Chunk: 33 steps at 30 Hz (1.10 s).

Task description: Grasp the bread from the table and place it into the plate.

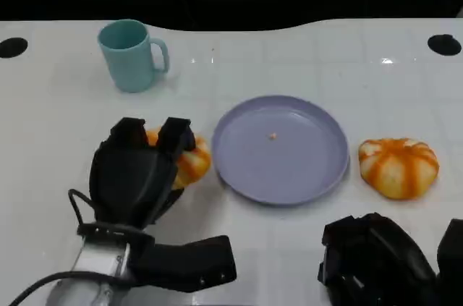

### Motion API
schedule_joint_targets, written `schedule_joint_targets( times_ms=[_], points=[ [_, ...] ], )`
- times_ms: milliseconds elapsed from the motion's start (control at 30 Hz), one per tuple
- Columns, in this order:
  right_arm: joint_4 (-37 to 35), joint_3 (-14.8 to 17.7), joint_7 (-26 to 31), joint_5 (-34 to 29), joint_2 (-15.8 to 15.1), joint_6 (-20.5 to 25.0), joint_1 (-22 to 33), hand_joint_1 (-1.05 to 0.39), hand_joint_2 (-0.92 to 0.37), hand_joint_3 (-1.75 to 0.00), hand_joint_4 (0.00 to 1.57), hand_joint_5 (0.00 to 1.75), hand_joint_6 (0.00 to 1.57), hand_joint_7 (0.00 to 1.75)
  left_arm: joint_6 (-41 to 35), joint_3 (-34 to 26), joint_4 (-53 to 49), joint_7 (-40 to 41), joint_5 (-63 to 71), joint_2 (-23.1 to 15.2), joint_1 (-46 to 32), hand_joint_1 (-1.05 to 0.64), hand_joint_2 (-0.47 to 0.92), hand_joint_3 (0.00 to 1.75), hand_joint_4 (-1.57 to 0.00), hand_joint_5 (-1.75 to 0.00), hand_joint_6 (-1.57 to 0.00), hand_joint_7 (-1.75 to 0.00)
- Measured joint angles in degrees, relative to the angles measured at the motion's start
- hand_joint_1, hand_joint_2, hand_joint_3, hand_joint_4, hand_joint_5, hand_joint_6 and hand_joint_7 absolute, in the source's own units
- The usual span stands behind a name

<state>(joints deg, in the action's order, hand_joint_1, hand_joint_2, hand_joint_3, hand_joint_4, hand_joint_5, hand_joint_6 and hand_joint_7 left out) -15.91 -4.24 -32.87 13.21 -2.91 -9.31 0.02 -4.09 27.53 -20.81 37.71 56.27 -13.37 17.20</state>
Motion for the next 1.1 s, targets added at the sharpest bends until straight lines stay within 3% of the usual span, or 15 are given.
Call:
schedule_joint_targets(
  times_ms=[400,600,767,1100],
  points=[
    [1.48,-0.33,1.1,-1.43,-0.19,0.91,0.25,-1.05,0.05,-1.46,1.52,1.31,1.57,1.02,3.15,-0.39,2.13,0.11,-0.37,0.8,1.77,-0.22,0.33,1.31,-1.0,-1.75,-0.74,-1.75],
    [1.69,-0.11,0.23,-0.47,-0.37,1.68,0.79,-1.05,-0.01,-1.4,1.52,1.32,1.57,1.0,8.01,-0.03,1.53,0.2,-2.28,3.34,5.71,-0.24,0.28,1.38,-1.04,-1.75,-0.77,-1.75],
    [1.6,0.06,-0.09,-0.36,-0.74,1.2,0.82,-1.05,-0.02,-1.39,1.53,1.32,1.57,1.01,10.05,1.27,-2.23,-0.05,-2.38,5.26,9.76,-0.27,0.32,1.39,-1.04,-1.75,-0.78,-1.75],
    [1.51,0.03,-0.21,-0.2,-0.97,1.01,0.8,-1.05,-0.01,-1.41,1.52,1.33,1.57,1.01,13.4,2.82,-15.1,-1.41,-4.93,10.28,16.91,-0.27,0.27,1.46,-1.1,-1.75,-0.86,-1.75]
  ],
)
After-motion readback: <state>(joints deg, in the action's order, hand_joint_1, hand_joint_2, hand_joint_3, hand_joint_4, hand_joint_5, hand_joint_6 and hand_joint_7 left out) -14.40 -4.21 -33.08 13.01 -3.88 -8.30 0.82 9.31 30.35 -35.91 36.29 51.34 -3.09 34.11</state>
